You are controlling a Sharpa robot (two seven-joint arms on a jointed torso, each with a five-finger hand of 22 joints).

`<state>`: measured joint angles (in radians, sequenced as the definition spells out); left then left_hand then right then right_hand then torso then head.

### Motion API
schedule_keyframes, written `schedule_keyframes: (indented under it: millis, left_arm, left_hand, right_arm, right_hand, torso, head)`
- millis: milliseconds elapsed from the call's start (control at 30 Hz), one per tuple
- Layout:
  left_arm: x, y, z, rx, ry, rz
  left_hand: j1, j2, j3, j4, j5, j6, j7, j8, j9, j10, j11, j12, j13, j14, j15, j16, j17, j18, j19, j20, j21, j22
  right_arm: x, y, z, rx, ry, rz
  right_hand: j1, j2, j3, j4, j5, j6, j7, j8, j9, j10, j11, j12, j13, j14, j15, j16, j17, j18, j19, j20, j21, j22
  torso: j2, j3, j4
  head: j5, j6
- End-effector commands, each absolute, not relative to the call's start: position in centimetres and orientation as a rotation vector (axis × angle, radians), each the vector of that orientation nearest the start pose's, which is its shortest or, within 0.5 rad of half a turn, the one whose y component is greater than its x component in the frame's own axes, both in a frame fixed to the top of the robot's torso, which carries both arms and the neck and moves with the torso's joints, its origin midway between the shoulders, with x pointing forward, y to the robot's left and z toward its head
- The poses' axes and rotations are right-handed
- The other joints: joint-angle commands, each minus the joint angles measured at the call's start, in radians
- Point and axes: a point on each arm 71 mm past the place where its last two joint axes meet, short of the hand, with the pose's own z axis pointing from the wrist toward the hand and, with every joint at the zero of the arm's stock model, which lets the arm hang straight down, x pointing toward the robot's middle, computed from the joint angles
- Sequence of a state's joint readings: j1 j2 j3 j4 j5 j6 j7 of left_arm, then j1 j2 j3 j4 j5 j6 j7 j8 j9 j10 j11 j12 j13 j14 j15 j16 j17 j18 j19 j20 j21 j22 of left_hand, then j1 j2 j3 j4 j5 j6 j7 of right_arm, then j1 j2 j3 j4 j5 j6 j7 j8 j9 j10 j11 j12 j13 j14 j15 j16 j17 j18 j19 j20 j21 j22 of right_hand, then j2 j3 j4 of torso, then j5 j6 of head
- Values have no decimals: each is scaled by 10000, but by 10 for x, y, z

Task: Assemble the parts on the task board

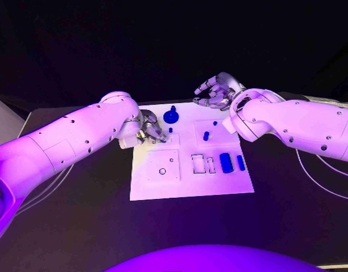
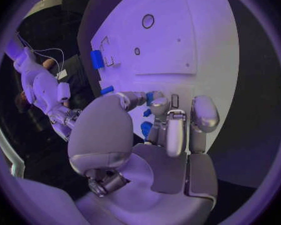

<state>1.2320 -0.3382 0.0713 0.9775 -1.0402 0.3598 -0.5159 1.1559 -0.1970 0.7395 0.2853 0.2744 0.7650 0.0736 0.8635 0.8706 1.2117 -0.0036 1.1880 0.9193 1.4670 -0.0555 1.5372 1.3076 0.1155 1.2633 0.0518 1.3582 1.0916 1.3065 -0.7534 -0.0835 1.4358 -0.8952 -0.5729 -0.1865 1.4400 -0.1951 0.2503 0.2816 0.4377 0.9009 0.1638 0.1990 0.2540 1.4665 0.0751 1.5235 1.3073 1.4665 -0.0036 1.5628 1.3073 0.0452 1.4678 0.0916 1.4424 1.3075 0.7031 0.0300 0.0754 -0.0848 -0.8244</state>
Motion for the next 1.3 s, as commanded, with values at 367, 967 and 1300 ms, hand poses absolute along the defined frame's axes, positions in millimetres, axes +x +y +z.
schedule_keyframes:
  millis: [367,967,1300]
  left_arm:
    - [557,93,-221,-1431,24370,-4655]
    - [556,93,-226,-1211,24599,-4454]
    - [555,96,-228,-1248,24523,-4372]
  left_hand:
    - [-185,152,2051,-2171,-18,61,-35,7,24,148,2,84,41,792,-37,46,1970,-149,59,15,48,11]
    - [-827,-33,195,-1350,-206,307,-207,-193,-75,156,-103,147,0,800,-116,49,1992,-151,54,-48,-51,-36]
    - [-815,-125,-892,-767,-277,431,-204,-284,-123,131,-98,187,13,802,-115,48,1998,-155,76,-53,-87,-49]
  right_arm:
    - [522,-201,-152,4947,15693,7567]
    - [522,-201,-152,4946,15693,7571]
    - [522,-202,-152,4947,15679,7568]
  right_hand:
    - [-28,-79,50,6,9,5,26,-29,-15,528,47,-1,2153,992,37,-1,2411,-111,602,46,-50,1401]
    - [-28,-79,50,6,9,5,26,-29,-15,528,47,-1,2153,992,37,-1,2411,-111,602,46,-50,1401]
    - [-93,-145,195,-7,31,8,28,-36,-23,532,48,4,2155,990,37,-4,2404,-106,598,46,-70,1389]
  torso:
    - [9,1,-4]
    - [-27,-11,6]
    - [-21,-9,-8]
  head:
    - [-23,-17]
    - [-60,-56]
    - [-55,-43]
